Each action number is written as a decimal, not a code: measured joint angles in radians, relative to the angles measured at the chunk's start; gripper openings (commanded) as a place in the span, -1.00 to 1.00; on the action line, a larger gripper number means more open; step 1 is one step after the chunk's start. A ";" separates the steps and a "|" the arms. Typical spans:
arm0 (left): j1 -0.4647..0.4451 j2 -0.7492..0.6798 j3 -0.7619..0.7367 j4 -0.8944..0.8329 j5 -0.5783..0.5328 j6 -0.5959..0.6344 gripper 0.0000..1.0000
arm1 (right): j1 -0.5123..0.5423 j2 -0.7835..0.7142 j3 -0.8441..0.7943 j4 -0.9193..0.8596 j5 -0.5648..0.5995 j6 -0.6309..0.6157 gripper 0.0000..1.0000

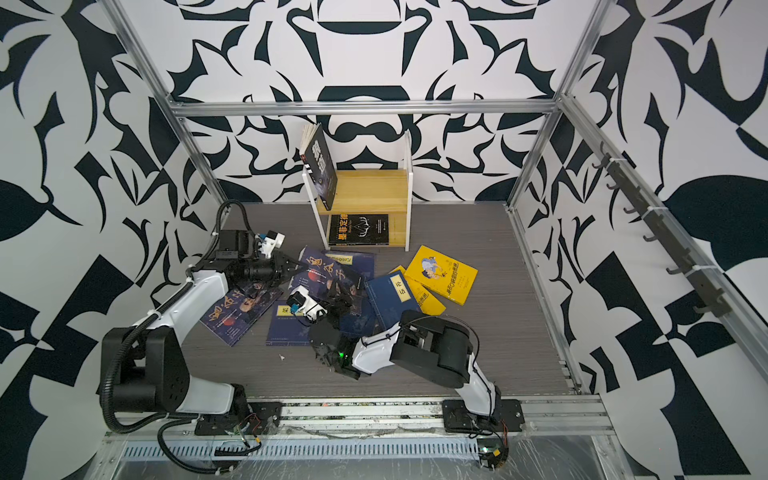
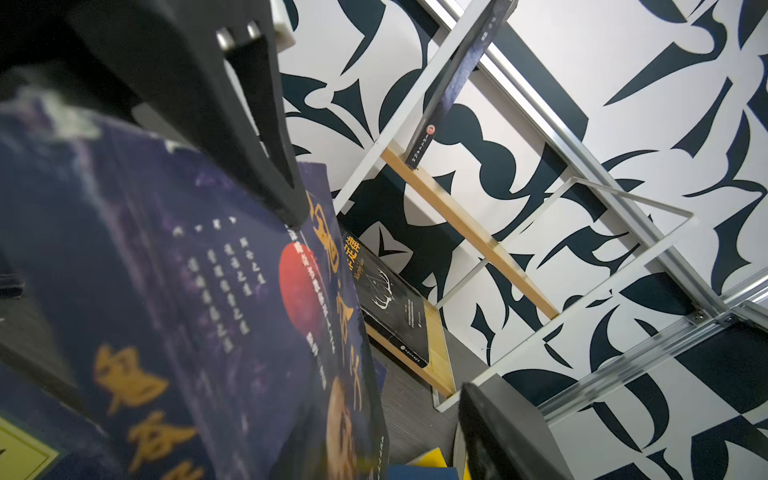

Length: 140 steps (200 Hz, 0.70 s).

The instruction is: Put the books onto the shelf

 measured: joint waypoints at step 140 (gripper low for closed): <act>0.112 -0.093 0.066 -0.004 -0.132 0.034 0.99 | -0.103 -0.217 -0.108 -0.235 -0.138 0.201 -1.00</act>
